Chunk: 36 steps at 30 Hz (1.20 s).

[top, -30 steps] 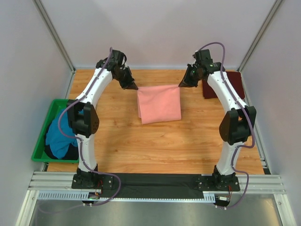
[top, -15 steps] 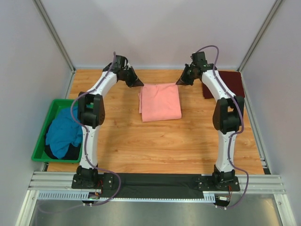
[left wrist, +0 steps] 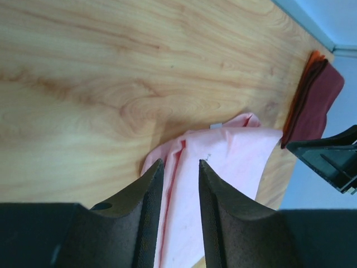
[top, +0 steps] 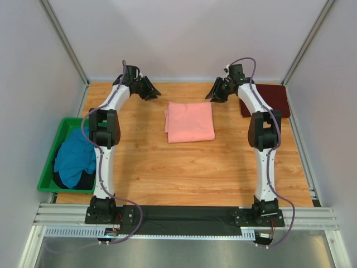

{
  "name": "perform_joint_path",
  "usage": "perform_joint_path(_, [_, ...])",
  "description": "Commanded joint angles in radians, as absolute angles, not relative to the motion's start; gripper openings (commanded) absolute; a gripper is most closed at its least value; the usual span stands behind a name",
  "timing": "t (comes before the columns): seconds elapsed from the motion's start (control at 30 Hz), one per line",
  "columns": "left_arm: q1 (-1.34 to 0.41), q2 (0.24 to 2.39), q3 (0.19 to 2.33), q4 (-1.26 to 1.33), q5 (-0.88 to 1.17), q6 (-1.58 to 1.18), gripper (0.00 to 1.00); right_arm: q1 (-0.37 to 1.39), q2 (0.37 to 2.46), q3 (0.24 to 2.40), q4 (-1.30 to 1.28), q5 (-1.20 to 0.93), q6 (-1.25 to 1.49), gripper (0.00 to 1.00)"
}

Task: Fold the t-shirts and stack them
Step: Fold the tshirt

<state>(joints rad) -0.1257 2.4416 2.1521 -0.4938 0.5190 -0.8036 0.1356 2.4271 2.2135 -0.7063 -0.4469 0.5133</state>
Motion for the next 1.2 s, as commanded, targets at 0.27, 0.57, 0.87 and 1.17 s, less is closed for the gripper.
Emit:
perform_joint_path(0.27, [-0.210,2.258,1.942,-0.689,0.491,-0.477,0.40,0.087,2.200,1.905,-0.761,-0.592,0.295,0.46])
perform_joint_path(0.57, [-0.222,2.194,1.773,-0.654,0.518,-0.454,0.38,0.092,2.094,1.620,-0.629,-0.693,0.287,0.46])
perform_joint_path(0.87, [-0.232,2.158,1.654,-0.589,0.584,-0.477,0.32,0.103,2.000,1.410,-0.523,-0.695,0.321,0.44])
perform_joint_path(1.17, [-0.233,2.111,1.500,-0.469,0.638,-0.505,0.30,0.146,1.939,1.221,-0.384,-0.681,0.416,0.43])
